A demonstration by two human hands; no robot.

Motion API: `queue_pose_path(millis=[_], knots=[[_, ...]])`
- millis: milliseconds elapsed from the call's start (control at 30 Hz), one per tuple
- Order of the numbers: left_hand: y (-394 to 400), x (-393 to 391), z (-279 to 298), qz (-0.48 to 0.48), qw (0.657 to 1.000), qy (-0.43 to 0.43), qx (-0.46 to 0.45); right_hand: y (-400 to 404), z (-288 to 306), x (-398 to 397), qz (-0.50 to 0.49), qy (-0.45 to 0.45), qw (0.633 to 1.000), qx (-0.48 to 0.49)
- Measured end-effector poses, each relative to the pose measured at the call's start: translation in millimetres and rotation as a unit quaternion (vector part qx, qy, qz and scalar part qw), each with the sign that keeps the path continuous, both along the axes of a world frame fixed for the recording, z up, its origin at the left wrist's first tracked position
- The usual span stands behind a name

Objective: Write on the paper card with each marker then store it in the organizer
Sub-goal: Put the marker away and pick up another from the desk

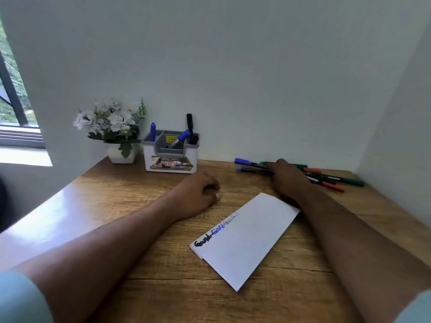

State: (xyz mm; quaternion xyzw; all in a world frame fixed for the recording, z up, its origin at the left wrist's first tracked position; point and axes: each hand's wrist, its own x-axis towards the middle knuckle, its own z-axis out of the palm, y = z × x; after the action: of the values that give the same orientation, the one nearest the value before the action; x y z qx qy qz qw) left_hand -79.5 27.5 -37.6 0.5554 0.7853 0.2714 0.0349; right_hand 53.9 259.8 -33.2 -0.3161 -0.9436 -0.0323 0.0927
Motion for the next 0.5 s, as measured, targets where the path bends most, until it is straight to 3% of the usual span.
queue_pose_path(millis=[100, 267, 400, 500], knots=[[2, 0, -2, 0.009, 1.0, -0.008, 0.003, -1, 3, 0, -0.006, -0.042, 0.999, 0.033], [-3, -1, -1, 0.013, 0.999, -0.03, 0.018, -17, 18, 3, 0.033, -0.04, 0.997, 0.063], [-6, -2, 0, 0.001, 0.999, -0.037, 0.019, -29, 18, -1, 0.086, -0.023, 0.995, 0.042], [-6, -3, -1, -0.004, 0.999, -0.04, 0.019, -27, 16, -5, 0.067, -0.058, 0.996, 0.03]])
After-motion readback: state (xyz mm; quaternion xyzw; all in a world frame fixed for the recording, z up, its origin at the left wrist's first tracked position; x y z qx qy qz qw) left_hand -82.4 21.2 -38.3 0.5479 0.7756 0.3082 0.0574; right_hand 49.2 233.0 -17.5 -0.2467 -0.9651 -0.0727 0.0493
